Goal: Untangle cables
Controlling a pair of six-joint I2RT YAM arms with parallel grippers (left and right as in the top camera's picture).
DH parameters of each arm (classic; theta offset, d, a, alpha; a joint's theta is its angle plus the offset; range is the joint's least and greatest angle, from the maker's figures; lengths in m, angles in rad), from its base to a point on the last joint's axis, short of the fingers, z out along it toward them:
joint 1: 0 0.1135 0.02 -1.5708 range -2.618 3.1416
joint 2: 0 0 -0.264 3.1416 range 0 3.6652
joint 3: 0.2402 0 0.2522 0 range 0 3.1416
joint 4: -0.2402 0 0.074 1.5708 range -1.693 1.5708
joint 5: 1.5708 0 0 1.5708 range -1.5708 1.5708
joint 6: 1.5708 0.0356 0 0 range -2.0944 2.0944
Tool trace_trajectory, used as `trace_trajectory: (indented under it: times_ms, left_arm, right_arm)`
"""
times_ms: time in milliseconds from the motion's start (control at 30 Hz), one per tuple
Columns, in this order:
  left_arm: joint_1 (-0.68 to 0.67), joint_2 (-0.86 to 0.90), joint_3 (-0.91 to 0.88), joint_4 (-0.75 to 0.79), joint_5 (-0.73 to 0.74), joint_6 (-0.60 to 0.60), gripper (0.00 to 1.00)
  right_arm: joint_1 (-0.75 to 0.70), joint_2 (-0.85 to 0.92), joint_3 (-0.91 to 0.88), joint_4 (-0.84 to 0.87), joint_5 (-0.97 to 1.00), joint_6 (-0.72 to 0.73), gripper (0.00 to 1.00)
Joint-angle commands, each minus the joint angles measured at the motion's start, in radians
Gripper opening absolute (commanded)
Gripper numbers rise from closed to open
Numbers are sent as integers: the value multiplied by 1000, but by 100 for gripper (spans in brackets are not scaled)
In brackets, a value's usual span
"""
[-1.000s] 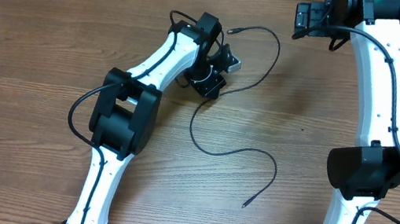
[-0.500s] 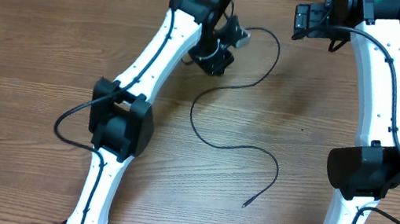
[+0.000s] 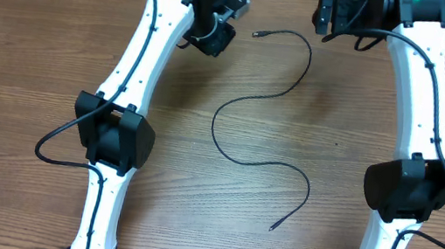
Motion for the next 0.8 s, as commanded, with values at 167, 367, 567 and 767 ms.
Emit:
trace_trajectory:
  times_ms: [167,367,567,767]
  left_arm:
    - [42,-23,21,0,-42,-59,4]
    - [50,-23,21,2,-42,-58,4]
    - [50,-23,21,3,-42,-58,5]
    - [50,-23,21,4,-45,-58,5]
  right_arm:
    - [31,-10,-222,325,-260,-279,100]
    - [93,101,-242,450,-160,-414,100]
    - [129,219,-241,557,-111,-463,100]
    - [128,276,-241,606,-99,-457,100]
